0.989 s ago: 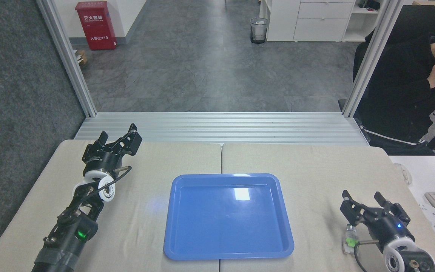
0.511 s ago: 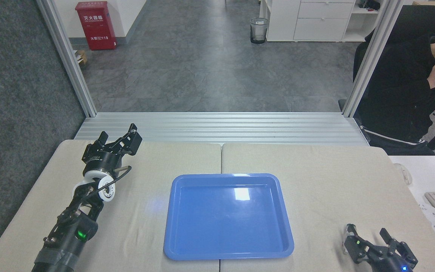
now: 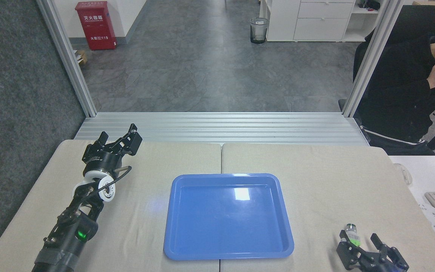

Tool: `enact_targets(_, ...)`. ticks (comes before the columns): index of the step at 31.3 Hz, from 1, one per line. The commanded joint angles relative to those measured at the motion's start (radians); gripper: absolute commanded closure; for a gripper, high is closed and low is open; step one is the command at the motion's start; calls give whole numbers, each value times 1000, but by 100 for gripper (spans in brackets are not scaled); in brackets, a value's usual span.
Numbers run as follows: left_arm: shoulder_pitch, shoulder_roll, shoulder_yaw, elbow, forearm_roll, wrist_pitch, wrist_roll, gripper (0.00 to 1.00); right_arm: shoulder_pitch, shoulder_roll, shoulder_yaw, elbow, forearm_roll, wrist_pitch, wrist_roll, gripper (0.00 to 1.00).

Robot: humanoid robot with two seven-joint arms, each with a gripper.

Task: Pick up switch part and place in tray
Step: 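Close the right gripper on the switch part and lift it, then carry the switch part over the blue tray and lower it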

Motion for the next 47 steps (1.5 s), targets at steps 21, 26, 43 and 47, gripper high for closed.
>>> enact_targets(21, 0, 0, 0, 0, 0, 1, 1, 0, -130, 17, 37, 25, 8, -17, 7, 100)
enact_targets(26, 0, 0, 0, 0, 0, 1, 1, 0, -299, 46, 55, -42, 12, -7, 11, 100)
enact_targets(43, 0, 0, 0, 0, 0, 1, 1, 0, -452, 310, 480, 65, 184, 131, 200, 100)
enact_targets(47, 0, 0, 0, 0, 0, 1, 1, 0, -377, 305, 480, 81, 186, 128, 212, 100)
